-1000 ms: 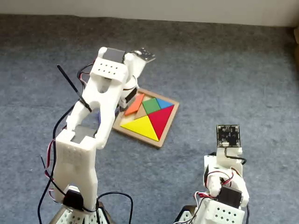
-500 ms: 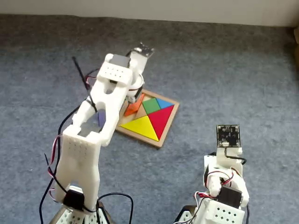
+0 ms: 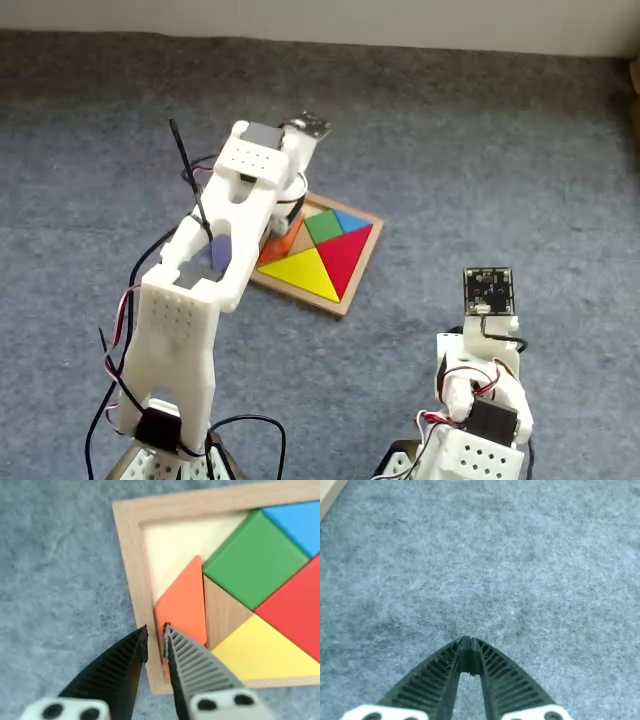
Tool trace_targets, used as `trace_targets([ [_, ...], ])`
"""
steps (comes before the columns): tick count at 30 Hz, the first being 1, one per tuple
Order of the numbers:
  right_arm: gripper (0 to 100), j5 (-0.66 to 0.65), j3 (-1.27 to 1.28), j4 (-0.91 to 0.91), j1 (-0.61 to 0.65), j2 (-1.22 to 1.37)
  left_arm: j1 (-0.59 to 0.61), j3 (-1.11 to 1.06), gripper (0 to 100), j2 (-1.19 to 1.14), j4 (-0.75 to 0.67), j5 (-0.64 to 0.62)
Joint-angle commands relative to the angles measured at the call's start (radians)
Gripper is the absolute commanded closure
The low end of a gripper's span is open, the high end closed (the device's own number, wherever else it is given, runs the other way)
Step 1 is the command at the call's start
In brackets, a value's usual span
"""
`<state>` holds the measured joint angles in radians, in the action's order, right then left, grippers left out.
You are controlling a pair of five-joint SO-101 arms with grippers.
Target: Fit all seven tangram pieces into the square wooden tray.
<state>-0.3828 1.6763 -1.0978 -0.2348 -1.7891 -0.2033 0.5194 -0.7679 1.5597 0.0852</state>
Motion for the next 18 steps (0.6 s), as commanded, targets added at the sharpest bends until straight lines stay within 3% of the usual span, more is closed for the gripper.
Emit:
trace_targets([
  [1,98.9,0.000,0.097,-0.001,-0.013,-0.024,-0.022,-0.008,92,-0.012,0.060,-0.005],
  [12,98.9,0.000,0.097,-0.001,-0.013,-0.024,-0.022,-0.015,92,0.213,0.141,0.029],
  [18,98.9,0.000,0.097,-0.001,-0.013,-0.024,0.058,-0.018,87,0.309,0.153,0.035],
])
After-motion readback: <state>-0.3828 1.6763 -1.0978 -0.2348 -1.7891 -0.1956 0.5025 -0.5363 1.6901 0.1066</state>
